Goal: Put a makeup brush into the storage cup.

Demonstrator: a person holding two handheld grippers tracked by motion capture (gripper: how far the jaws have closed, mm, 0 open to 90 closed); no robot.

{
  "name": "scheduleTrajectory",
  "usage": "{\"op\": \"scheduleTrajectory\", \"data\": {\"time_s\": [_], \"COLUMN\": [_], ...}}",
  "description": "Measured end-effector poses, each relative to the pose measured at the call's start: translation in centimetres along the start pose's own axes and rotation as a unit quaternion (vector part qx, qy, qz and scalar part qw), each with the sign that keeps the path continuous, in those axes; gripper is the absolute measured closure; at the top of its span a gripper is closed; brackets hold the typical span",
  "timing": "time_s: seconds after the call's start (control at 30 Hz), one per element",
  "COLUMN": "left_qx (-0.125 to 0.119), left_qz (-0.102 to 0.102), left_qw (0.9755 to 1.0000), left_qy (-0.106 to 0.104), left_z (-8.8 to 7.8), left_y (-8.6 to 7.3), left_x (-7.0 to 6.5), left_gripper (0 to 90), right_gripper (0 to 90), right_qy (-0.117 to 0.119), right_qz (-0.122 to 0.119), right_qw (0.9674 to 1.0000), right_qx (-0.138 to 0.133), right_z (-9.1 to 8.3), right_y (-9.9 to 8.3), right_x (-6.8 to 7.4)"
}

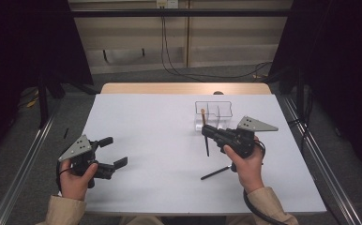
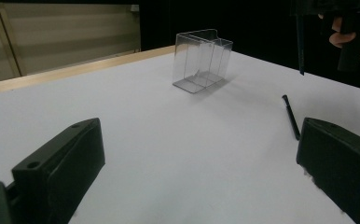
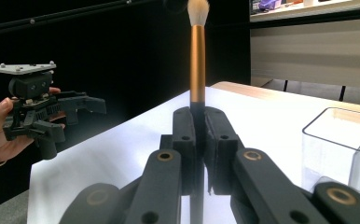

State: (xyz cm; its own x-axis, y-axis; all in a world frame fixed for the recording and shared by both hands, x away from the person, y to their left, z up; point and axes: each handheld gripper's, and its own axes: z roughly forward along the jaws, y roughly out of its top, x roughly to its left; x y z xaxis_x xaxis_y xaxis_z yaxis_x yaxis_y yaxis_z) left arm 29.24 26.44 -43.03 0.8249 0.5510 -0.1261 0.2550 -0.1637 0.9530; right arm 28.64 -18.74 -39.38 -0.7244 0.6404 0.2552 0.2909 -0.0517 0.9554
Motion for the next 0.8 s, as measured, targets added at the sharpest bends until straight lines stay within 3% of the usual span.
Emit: {"op": "scheduleTrajectory", "data": {"time_s": [0.8], "left_qx": [0.000], "left_qz": [-0.003], "left_qw": [1.0000], "left_qy": [0.001], "left_z": [-0.6], "left_y": [-0.6], "left_x": [0.1], "left_gripper": [0.5], "right_gripper": [84.3], "right_qy": [-0.030], "right_qz": [-0.011], "right_qw": [0.9993], "right_qx": [-0.019], "right_z": [0.2], "right_y": [2.3], "right_x": [-2.2]}}
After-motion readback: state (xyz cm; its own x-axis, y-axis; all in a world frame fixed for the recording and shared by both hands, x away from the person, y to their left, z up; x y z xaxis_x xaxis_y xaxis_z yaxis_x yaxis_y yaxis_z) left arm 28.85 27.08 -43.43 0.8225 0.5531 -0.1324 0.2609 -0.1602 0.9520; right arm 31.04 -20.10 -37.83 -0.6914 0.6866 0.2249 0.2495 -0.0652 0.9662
